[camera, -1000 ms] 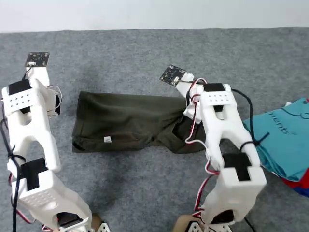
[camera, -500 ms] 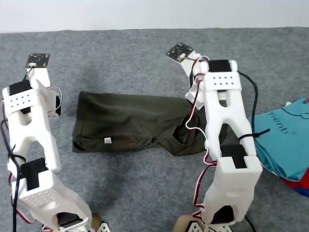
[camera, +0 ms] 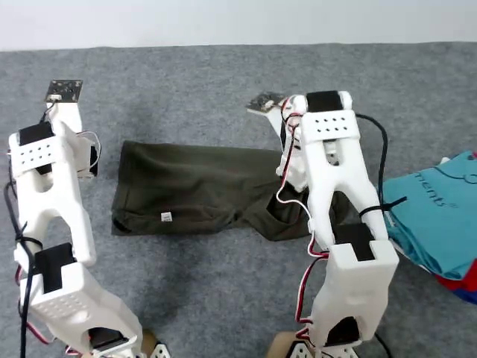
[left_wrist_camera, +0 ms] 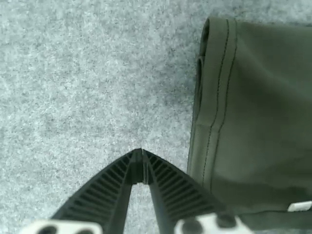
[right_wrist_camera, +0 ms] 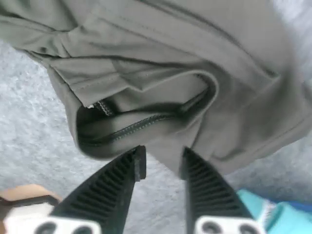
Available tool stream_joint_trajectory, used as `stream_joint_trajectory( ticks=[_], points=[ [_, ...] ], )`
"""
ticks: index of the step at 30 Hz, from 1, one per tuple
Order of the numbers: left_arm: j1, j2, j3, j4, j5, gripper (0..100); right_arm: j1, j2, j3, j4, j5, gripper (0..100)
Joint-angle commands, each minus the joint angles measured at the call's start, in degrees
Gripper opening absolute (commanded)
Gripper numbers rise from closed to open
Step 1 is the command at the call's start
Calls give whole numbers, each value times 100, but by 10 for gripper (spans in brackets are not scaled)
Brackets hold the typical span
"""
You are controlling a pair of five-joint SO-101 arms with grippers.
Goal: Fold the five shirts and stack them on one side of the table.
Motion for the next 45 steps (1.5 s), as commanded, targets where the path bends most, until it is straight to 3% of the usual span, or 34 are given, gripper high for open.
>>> stream_joint_trajectory(
  ticks=[1, 14, 19, 32, 45],
  points=[
    [62, -316, -13, -79, 18, 2, -31, -163, 18, 145, -369, 136],
    [211, -316, -4, -44, 35, 2, -31, 901, -18, -488, -404, 121],
    [193, -325, 101, -62, 35, 2, 13, 927, -105, -637, -352, 6],
    [185, -360, 233, -70, 26, 2, 127, 1314, -1820, -637, -176, 9],
    [185, -334, 233, -70, 9, 2, 945, 2088, -2558, -602, -185, 9]
  ],
)
